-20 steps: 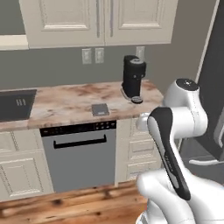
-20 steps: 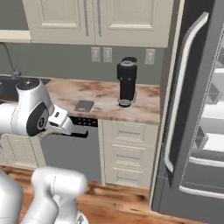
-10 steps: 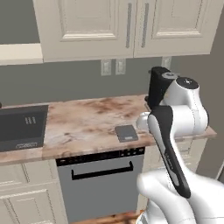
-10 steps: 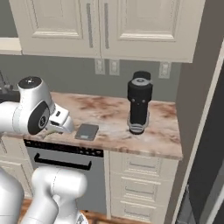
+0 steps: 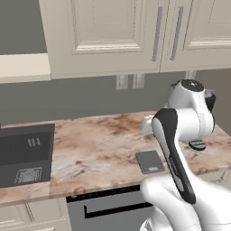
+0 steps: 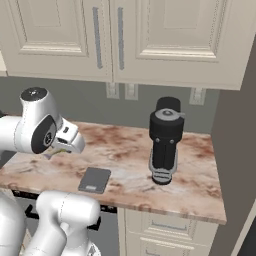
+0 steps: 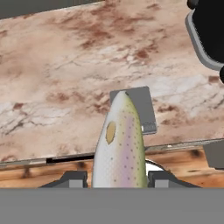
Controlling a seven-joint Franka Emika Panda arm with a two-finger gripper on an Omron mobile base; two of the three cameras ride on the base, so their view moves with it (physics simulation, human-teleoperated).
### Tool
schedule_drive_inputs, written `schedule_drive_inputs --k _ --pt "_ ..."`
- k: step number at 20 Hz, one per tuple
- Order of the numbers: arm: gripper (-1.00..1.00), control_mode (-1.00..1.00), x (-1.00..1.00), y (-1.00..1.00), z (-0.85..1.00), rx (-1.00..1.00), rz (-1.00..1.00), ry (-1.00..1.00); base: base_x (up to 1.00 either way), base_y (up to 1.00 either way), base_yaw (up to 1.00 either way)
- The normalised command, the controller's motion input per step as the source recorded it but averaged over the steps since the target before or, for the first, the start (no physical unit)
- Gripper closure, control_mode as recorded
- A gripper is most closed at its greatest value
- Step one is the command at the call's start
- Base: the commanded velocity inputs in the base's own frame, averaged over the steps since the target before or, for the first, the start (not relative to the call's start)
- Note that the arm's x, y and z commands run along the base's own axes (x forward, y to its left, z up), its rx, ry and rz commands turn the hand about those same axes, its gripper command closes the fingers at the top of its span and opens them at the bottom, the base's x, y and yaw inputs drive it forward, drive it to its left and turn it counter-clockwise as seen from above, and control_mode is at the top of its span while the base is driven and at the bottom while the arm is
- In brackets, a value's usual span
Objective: Take the fish from the fridge and place it on the digital scale on the counter by the fridge. Wait a few seconds for a reading, then move it to the plate on the dining counter.
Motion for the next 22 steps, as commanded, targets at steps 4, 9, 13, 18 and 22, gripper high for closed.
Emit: schedule_drive_inputs --k 4,9,13,18,22 --pt "1.0 -1.0 0.15 0.0 -0.46 -0.09 0.0 0.12 0.0 0.0 0.0" --pt "1.0 -1.0 0.04 0.0 -0.79 -0.1 0.0 0.21 0.0 0.0 0.0" --pt "1.0 -1.0 0.06 -0.12 -0.65 -0.05 0.0 0.14 0.0 0.0 0.0" --pt "1.0 -1.0 0.16 -0.13 -0.66 0.0 0.0 0.06 0.0 0.0 0.0" --pt "1.0 -1.0 0.35 -0.05 -0.53 0.0 0.0 0.0 0.0 0.0 0.0"
